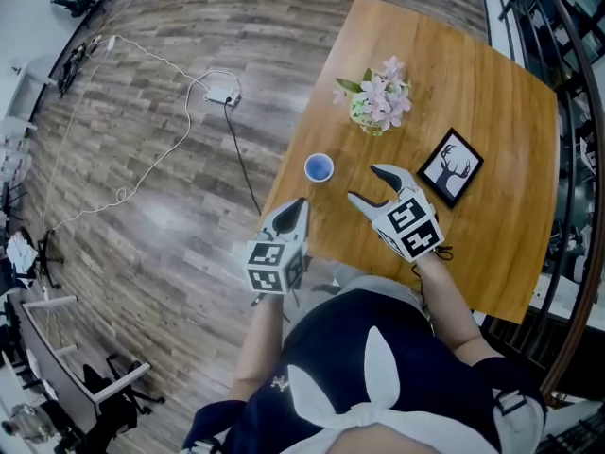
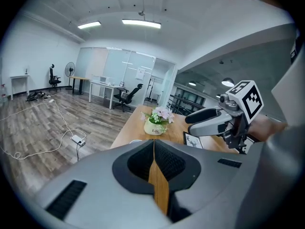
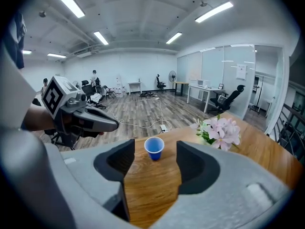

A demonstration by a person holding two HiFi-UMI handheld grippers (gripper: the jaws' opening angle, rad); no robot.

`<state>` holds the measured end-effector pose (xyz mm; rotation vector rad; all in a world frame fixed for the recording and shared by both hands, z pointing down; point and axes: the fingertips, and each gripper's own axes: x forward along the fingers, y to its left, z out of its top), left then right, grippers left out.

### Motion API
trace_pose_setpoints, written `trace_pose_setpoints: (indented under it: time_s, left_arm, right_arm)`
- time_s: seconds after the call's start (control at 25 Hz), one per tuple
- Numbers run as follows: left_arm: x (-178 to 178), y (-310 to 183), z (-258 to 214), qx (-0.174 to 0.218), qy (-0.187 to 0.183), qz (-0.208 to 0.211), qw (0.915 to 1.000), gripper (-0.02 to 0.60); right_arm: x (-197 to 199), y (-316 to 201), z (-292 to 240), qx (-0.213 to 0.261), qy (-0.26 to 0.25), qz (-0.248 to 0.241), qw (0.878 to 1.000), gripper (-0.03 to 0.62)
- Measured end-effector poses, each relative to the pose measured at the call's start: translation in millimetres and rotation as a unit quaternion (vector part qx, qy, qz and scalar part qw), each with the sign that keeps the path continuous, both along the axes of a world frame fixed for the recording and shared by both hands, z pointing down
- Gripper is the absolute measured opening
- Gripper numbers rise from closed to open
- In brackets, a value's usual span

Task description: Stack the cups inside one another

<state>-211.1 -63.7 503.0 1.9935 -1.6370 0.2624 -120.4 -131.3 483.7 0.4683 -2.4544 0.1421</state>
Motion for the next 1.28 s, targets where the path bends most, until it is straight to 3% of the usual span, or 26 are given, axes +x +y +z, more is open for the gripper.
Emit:
trace_pose_setpoints:
  time_s: [0.6, 1.28]
  left_arm:
    - [-22, -1, 10, -0.006, 0.008, -0.029, 0.9995, 0.02]
    - [-29, -14, 23, -0.004, -0.004, -0.03, 0.9995, 0.02]
  right_arm:
    - [-59, -2, 12, -0.009, 0.017, -0.051, 0.999, 0.299]
    - [-91, -15, 70, -0.048, 0.048, -0.048, 0.997, 0.339]
